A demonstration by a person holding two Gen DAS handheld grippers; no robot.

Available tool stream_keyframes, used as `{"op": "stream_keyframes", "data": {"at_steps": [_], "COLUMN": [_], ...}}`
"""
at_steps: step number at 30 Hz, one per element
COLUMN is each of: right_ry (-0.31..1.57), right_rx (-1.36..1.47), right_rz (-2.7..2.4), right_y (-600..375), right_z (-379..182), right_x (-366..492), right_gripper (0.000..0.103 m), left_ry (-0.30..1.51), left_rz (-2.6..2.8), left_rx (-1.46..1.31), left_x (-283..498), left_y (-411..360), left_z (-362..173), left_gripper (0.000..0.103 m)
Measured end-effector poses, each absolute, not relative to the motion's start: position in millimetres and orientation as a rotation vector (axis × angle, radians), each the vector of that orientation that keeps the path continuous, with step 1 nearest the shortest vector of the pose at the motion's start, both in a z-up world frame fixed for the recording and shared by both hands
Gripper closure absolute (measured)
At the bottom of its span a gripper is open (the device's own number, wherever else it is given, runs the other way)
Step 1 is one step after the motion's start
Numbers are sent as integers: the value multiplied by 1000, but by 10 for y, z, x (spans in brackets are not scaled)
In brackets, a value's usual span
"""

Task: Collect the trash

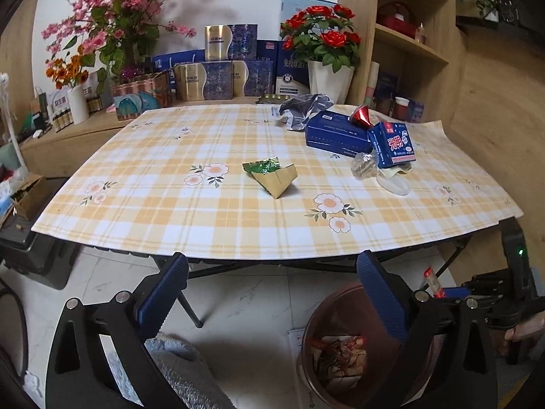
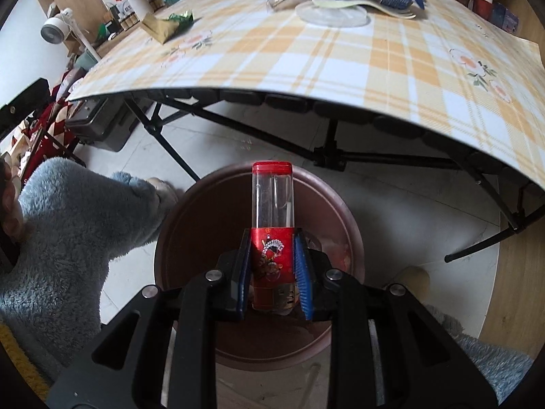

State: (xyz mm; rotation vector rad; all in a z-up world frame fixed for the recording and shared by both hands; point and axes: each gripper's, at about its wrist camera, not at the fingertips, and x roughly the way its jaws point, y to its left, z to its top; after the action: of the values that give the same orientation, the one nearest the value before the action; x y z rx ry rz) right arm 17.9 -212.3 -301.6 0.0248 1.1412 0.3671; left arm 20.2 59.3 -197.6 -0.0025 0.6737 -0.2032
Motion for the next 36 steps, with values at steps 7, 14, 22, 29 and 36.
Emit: {"op": "stream_keyframes", "data": {"at_steps": [7, 14, 22, 29, 36], "right_ry": [1180, 1219, 1185, 1006, 839], "right_rx": [8, -16, -33, 6, 55], "right_rz": [369, 357, 347, 326, 233], "right_y": [-2088, -2041, -2029, -2152, -2428], "right_z": [-3093, -3154, -3070, -2682, -2253], "right_x": [201, 223, 206, 140, 158], "right_gripper": [77, 77, 21, 6, 6], "left_ry": [697, 711, 722, 734, 747], "left_rz": [-187, -182, -189, -184, -196], "left_rx": [-63, -53, -62, -99, -102], "left_x": [239, 253, 284, 308, 348], "left_y": [701, 678, 684, 734, 693], "left_z": [-2013, -2033, -2057, -2071, -2097], "left_gripper": [6, 6, 6, 6, 6]}}
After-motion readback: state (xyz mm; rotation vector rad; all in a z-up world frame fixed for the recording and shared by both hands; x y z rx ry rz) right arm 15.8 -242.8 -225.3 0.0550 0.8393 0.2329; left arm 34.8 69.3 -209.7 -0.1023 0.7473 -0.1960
